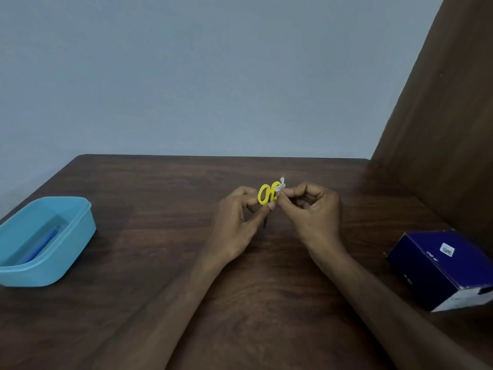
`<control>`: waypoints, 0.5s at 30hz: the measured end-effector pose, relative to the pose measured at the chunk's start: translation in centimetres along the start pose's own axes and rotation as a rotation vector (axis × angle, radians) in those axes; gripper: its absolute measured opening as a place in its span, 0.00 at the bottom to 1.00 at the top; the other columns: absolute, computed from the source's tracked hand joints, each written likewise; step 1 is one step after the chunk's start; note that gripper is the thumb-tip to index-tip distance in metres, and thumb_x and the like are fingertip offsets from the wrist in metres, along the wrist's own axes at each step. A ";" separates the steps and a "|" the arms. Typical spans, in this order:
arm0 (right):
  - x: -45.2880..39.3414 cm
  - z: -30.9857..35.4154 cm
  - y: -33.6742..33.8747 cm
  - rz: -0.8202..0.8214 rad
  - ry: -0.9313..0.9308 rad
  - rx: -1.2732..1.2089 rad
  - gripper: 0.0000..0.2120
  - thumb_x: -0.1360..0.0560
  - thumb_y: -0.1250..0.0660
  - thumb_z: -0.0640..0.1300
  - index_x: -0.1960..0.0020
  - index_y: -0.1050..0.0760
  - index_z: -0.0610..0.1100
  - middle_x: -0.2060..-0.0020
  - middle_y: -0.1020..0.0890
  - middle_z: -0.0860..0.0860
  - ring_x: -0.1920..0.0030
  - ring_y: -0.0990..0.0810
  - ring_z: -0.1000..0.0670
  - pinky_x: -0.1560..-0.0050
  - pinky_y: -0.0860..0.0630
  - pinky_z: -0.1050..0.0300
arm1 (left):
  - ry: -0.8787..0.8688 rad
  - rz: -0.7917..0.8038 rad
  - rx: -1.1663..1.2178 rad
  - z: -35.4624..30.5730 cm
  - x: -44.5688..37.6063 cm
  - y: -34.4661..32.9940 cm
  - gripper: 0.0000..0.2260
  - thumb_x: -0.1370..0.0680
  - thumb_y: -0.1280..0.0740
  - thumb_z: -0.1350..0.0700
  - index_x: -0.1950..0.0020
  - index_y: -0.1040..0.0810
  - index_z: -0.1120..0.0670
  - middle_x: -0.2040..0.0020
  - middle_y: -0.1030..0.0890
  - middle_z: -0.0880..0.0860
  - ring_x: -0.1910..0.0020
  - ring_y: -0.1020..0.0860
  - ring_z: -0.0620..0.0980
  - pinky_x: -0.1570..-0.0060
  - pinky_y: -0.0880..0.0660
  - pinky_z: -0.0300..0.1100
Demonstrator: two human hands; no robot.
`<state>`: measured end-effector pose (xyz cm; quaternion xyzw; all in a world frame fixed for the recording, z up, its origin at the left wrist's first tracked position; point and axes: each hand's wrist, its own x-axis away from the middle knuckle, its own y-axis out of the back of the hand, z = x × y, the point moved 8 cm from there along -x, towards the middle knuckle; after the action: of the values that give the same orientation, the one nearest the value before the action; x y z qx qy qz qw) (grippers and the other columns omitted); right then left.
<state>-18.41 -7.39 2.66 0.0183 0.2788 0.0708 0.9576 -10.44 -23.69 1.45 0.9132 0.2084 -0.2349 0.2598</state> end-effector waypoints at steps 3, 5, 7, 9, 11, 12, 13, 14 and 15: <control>0.6 2.0 0.1 -0.007 0.160 -0.063 0.11 0.29 0.21 0.35 0.61 0.18 0.48 0.59 0.11 0.50 0.54 0.11 0.49 0.49 0.16 0.54 | -0.045 -0.118 -0.012 -0.8 0.1 0.9 0.04 0.20 0.24 0.51 0.46 0.10 0.45 0.50 0.23 0.47 0.54 0.21 0.47 0.59 0.25 0.39; 1.1 3.4 -0.3 0.031 0.273 -0.084 0.12 0.29 0.22 0.34 0.59 0.19 0.50 0.56 0.11 0.50 0.52 0.11 0.47 0.48 0.16 0.51 | -0.085 -0.217 -0.035 -1.3 0.3 2.0 0.11 0.20 0.23 0.54 0.38 0.12 0.44 0.54 0.26 0.47 0.58 0.24 0.45 0.63 0.29 0.36; 1.4 3.7 -0.5 0.072 0.279 -0.129 0.12 0.28 0.23 0.32 0.58 0.21 0.47 0.56 0.12 0.51 0.52 0.11 0.48 0.48 0.17 0.52 | -0.151 -0.223 -0.126 -2.2 0.5 2.3 0.18 0.19 0.25 0.59 0.31 0.15 0.43 0.58 0.25 0.47 0.62 0.25 0.44 0.64 0.31 0.34; 1.6 3.2 -0.8 0.102 0.183 -0.200 0.11 0.27 0.22 0.34 0.59 0.23 0.45 0.58 0.13 0.51 0.55 0.13 0.50 0.50 0.18 0.55 | -0.177 -0.153 -0.166 -2.7 0.6 1.7 0.22 0.19 0.28 0.62 0.28 0.18 0.44 0.60 0.18 0.48 0.63 0.22 0.45 0.62 0.28 0.36; 1.6 2.6 -1.1 0.122 0.091 -0.230 0.12 0.27 0.22 0.35 0.60 0.24 0.46 0.61 0.16 0.50 0.58 0.15 0.50 0.53 0.18 0.54 | -0.166 -0.117 -0.134 -2.9 0.7 1.3 0.21 0.18 0.28 0.62 0.27 0.18 0.45 0.57 0.14 0.47 0.62 0.20 0.42 0.61 0.28 0.33; 1.4 2.3 -1.2 0.132 0.059 -0.226 0.12 0.28 0.23 0.35 0.60 0.25 0.46 0.63 0.16 0.49 0.59 0.15 0.49 0.54 0.18 0.52 | -0.159 -0.105 -0.099 -2.9 0.7 1.3 0.19 0.18 0.27 0.61 0.28 0.17 0.47 0.53 0.13 0.46 0.60 0.19 0.39 0.58 0.28 0.31; 1.3 2.0 -1.4 0.145 0.024 -0.230 0.12 0.28 0.24 0.34 0.61 0.26 0.45 0.63 0.15 0.47 0.60 0.14 0.48 0.54 0.17 0.50 | -0.155 -0.079 -0.062 -2.8 0.6 1.1 0.18 0.18 0.27 0.61 0.29 0.16 0.48 0.50 0.13 0.45 0.56 0.18 0.37 0.55 0.27 0.31; 1.2 1.7 -1.5 0.154 -0.015 -0.248 0.12 0.27 0.25 0.33 0.61 0.26 0.44 0.63 0.13 0.46 0.61 0.13 0.47 0.54 0.16 0.50 | -0.144 -0.046 -0.036 -2.6 0.6 0.9 0.19 0.18 0.28 0.62 0.29 0.17 0.48 0.48 0.15 0.45 0.54 0.18 0.39 0.53 0.26 0.32; 1.0 1.3 -1.6 0.153 -0.060 -0.264 0.12 0.26 0.27 0.30 0.61 0.27 0.42 0.62 0.12 0.44 0.61 0.13 0.47 0.55 0.16 0.51 | -0.123 -0.014 -0.017 -2.4 0.6 0.7 0.22 0.19 0.28 0.64 0.27 0.18 0.48 0.46 0.17 0.46 0.54 0.18 0.40 0.53 0.26 0.33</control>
<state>-16.63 -8.81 3.12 -0.0845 0.2361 0.1792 0.9513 -8.86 -22.77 3.21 0.8933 0.2002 -0.2908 0.2781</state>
